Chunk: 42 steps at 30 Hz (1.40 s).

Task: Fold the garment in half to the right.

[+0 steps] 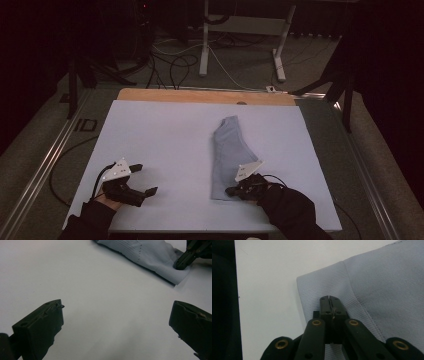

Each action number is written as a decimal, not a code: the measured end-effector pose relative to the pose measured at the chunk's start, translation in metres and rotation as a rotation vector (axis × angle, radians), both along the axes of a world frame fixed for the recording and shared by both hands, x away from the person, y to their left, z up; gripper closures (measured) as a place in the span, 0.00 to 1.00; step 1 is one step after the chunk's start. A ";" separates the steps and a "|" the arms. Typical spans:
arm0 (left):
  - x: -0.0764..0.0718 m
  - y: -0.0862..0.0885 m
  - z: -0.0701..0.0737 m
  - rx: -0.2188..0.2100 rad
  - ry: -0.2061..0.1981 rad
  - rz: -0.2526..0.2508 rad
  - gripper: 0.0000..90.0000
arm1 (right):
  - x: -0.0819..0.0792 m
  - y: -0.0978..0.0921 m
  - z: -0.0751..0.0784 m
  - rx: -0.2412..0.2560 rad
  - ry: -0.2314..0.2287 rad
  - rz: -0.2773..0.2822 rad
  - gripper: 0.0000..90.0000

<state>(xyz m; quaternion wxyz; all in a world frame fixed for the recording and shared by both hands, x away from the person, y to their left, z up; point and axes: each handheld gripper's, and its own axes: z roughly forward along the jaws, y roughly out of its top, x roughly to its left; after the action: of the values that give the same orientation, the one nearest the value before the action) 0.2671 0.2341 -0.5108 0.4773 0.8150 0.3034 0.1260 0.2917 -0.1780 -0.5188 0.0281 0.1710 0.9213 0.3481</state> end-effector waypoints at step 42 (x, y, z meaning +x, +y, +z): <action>0.001 0.003 0.001 -0.004 0.006 -0.013 0.00 | 0.036 -0.006 0.038 0.159 -0.073 -0.180 0.27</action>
<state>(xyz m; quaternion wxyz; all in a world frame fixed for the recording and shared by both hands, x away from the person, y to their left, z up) 0.2679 0.2370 -0.5099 0.4786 0.8165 0.2999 0.1197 0.3280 -0.1836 -0.4806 0.0791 0.2421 0.8700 0.4222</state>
